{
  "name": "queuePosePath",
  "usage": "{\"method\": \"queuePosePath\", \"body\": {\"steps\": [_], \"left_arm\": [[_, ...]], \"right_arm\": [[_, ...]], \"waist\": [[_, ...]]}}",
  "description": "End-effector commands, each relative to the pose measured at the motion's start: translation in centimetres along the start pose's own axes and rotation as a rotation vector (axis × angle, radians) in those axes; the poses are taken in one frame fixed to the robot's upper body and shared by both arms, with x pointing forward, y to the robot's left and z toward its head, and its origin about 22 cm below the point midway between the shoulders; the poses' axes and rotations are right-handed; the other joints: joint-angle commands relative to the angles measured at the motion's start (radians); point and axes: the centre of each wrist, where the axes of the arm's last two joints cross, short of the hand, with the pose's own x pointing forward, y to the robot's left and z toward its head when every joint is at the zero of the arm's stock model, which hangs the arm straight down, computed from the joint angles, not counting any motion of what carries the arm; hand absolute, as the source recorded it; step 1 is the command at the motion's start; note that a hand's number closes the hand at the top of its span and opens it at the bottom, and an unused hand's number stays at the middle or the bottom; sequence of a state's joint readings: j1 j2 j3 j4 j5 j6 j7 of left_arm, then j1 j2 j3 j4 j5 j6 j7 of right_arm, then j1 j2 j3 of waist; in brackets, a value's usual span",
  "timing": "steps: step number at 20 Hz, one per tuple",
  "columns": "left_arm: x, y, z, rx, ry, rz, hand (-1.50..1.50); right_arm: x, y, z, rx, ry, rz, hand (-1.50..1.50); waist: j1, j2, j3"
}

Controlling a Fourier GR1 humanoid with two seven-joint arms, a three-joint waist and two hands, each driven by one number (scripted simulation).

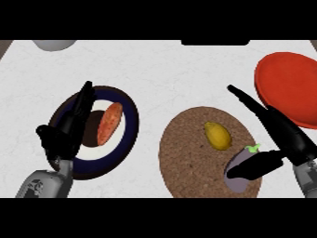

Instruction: Pick the lemon from the placemat and place it in the bowl

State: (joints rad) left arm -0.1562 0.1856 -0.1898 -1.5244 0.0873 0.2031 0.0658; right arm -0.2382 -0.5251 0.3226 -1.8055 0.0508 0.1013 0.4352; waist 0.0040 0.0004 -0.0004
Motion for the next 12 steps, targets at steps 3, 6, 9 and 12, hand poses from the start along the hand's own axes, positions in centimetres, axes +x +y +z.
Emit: {"method": "queuePosePath", "body": {"steps": [3, 6, 9, 12], "left_arm": [[-1.0, -0.1, 1.2, 0.007, -0.009, -0.016, 0.00], [-0.1, -0.7, -1.0, 0.001, 0.006, 0.006, 0.00], [-0.6, 0.1, -0.5, -0.017, 0.005, 0.000, 0.00], [-0.6, 0.5, 0.3, 0.007, -0.019, -0.016, 0.00]], "right_arm": [[-1.4, 0.9, 0.4, 0.056, 0.003, -0.019, -1.50], [-3.4, 1.0, 0.6, 0.058, -0.008, -0.043, -1.50], [-3.6, -0.4, 0.1, 0.054, -0.043, -0.104, -1.50], [-3.7, -0.8, 2.0, 0.054, -0.081, -0.153, -1.50]], "waist": [[-0.004, -0.001, 0.000], [-0.006, 0.000, 0.000], [-0.005, 0.000, 0.000], [-0.007, -0.001, 0.000]]}}
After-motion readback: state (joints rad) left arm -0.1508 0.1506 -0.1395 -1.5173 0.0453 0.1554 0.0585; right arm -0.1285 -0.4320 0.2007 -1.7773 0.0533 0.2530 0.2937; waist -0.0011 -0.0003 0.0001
